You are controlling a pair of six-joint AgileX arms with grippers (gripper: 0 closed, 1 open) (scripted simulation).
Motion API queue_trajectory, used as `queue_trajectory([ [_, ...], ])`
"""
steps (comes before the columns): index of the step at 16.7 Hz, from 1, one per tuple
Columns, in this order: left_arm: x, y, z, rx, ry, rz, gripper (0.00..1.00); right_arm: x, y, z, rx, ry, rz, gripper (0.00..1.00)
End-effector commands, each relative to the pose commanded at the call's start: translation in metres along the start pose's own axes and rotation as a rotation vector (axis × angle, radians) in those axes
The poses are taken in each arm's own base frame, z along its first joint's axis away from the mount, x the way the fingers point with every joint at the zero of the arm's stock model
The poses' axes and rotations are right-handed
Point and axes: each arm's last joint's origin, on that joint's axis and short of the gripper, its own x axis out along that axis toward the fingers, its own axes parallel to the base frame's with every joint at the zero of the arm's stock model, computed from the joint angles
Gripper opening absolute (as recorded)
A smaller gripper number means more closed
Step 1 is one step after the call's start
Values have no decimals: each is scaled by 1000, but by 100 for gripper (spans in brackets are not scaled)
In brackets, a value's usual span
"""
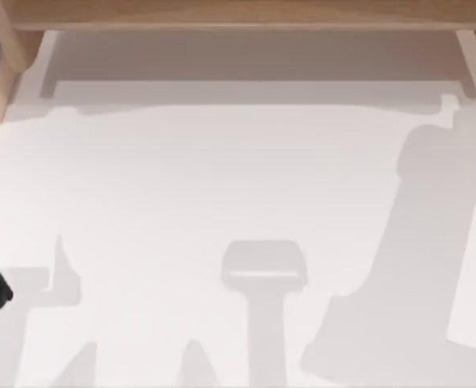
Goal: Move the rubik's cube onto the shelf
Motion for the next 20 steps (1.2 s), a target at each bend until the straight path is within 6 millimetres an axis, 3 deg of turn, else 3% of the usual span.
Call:
queue_trajectory([
  [11, 0, 0, 0, 0, 0, 0, 100, 0, 0, 0, 0, 0, 0, 2],
  [20, 0, 0, 0, 0, 0, 0, 100, 0, 0, 0, 2, 0, 0, 0],
])
